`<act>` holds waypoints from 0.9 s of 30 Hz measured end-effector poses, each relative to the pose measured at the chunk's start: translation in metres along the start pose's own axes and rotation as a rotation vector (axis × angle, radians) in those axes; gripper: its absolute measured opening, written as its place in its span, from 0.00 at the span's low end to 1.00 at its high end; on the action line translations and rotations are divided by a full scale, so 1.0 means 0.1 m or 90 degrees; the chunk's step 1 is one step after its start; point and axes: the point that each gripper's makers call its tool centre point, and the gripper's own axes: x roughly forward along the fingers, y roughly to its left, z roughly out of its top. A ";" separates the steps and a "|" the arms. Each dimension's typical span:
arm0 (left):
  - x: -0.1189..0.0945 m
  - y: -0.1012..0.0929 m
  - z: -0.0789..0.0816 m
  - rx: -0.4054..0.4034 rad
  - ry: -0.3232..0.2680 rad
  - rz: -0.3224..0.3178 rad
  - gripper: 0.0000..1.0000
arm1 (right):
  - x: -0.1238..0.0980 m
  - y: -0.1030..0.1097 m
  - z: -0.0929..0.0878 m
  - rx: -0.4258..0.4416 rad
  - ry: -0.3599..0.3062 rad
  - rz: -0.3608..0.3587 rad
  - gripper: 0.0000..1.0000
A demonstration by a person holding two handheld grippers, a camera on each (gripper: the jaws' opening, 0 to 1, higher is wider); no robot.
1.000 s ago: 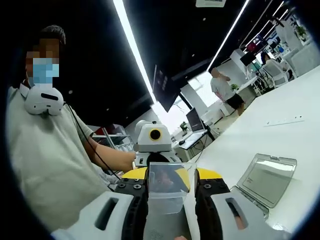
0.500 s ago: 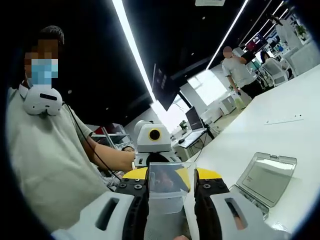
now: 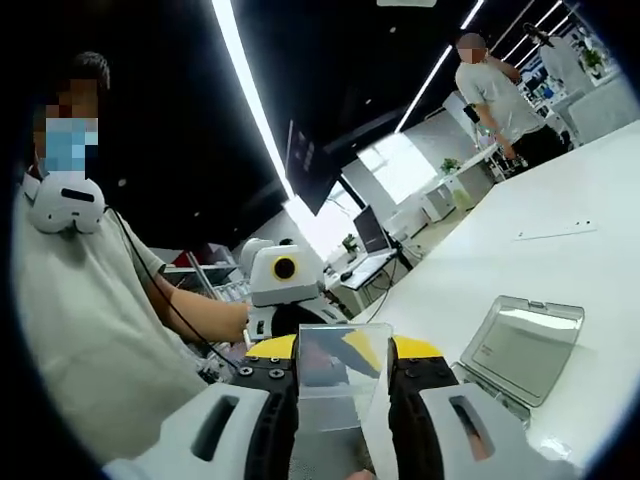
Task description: Insert the divider into the dual guide fixture by aligning both edges with the guide slots and pushing it downward to the bottom, including one-sided entry, uneven engagement, binding, and posture correction.
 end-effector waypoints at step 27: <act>0.06 0.36 -0.43 0.018 0.127 0.220 0.19 | 0.18 -0.44 -0.20 0.044 0.057 -0.165 0.30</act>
